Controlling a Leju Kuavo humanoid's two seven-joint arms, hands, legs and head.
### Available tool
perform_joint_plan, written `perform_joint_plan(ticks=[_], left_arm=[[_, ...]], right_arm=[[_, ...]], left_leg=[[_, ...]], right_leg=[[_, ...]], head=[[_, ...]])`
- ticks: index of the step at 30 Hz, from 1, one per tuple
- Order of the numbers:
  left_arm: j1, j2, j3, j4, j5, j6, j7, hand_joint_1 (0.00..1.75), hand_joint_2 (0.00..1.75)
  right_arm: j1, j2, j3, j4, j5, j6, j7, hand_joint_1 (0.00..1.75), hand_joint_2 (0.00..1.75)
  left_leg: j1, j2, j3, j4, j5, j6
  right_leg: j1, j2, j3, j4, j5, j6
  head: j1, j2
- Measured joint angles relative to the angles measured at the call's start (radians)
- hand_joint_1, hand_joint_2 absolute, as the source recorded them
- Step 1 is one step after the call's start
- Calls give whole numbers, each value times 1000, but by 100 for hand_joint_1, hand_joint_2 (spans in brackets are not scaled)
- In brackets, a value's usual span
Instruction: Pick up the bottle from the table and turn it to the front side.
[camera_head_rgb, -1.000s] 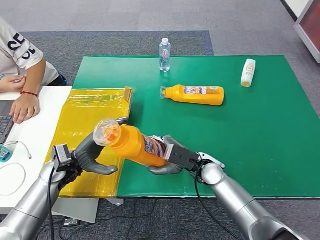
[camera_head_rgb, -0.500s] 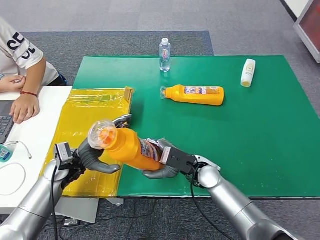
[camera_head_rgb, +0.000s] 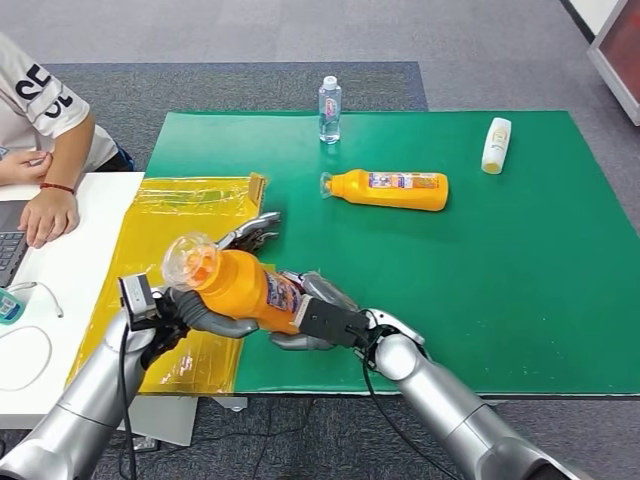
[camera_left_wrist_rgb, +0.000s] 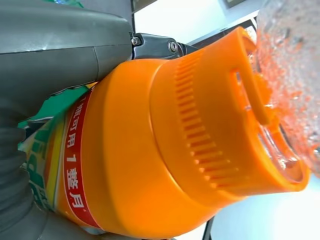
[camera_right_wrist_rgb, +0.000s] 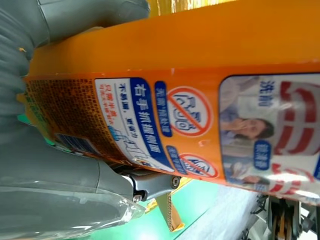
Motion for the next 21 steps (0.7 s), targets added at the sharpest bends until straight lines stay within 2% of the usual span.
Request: perform_joint_plan(ticks=[8,12,21], left_arm=[[-6,-3,-8,14,2,6,0,2,175],[-3,2,-9,18,4,1,0,175,175],[10,31,-13,20,2,-10,0,175,175]], right_arm=[[1,15,-8,18,31,-44,0,175,175],[15,17,-20,-2,69,-72,8,175,175],[72,17,-53,-81,168,-130,45,175,175]], left_leg=[[0,0,-1,0,1,-1],[0,0,-1,0,1,-1],[0,0,-1,0,1,0]], right_leg=[[0,0,-1,0,0,0],[0,0,-1,0,0,0],[0,0,-1,0,0,0]], head=[[0,0],[0,0],[0,0]])
